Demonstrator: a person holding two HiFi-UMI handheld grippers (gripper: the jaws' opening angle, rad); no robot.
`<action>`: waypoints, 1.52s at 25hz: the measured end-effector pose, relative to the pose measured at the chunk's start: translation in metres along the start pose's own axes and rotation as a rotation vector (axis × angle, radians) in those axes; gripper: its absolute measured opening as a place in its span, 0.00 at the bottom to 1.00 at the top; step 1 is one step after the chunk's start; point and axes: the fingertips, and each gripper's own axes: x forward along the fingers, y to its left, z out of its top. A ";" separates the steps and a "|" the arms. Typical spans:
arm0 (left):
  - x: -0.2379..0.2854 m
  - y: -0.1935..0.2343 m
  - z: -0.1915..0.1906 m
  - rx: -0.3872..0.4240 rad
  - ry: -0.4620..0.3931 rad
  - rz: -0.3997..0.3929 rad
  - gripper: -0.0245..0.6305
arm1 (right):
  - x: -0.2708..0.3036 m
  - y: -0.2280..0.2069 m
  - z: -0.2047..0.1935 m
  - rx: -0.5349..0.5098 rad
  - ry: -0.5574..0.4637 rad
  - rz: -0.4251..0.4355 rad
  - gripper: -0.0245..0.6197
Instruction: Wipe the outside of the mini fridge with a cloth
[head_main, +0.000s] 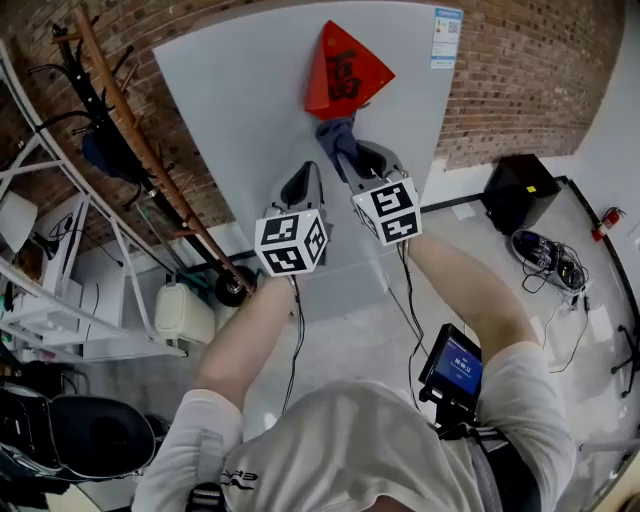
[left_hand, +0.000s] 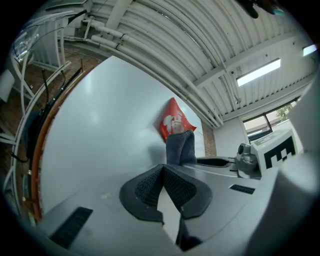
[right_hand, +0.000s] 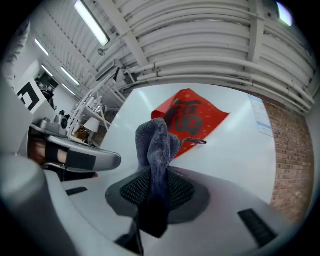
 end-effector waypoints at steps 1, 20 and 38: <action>-0.009 0.012 0.000 0.004 0.004 0.020 0.04 | 0.006 0.018 0.004 -0.003 -0.006 0.028 0.17; -0.125 0.185 -0.003 0.023 0.059 0.254 0.04 | 0.107 0.208 0.036 -0.055 -0.020 0.174 0.17; -0.045 0.064 -0.032 0.016 0.073 0.103 0.04 | 0.029 0.045 -0.024 -0.035 0.083 -0.040 0.17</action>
